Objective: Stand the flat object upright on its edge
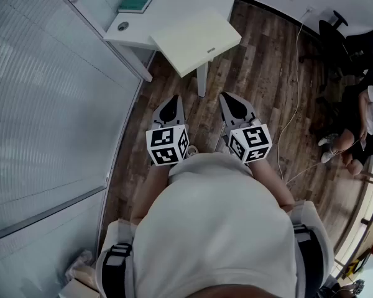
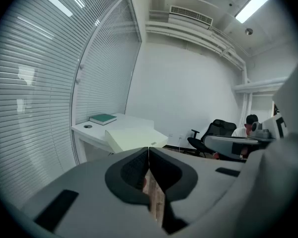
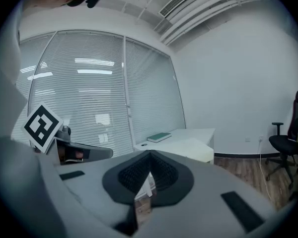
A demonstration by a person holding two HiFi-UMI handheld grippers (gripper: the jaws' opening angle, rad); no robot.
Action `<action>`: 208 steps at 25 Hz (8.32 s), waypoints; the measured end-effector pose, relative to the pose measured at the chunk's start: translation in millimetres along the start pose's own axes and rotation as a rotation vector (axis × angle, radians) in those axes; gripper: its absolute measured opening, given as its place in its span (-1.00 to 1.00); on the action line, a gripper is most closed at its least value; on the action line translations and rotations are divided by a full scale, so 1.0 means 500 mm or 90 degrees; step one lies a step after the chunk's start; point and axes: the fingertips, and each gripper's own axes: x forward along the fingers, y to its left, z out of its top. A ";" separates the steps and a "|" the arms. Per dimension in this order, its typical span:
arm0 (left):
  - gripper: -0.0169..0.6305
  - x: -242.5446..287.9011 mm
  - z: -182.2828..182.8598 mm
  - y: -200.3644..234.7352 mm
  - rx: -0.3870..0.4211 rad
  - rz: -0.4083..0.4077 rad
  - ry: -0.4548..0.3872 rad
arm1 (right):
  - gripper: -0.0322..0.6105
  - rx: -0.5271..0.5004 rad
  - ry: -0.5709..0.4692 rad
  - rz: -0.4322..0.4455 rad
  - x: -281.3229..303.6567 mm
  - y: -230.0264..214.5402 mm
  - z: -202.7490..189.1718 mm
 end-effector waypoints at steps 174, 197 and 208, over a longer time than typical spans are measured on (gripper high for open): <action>-0.88 0.403 0.076 0.151 -0.065 0.094 0.076 | 0.04 0.802 -0.027 0.099 0.484 -0.465 -0.198; -0.88 0.397 0.080 0.126 -0.059 0.084 0.057 | -0.06 0.686 -0.034 0.065 0.483 -0.488 -0.047; -0.88 0.387 0.083 0.130 -0.063 0.091 0.051 | -0.07 0.526 -0.051 0.070 0.515 -0.466 0.082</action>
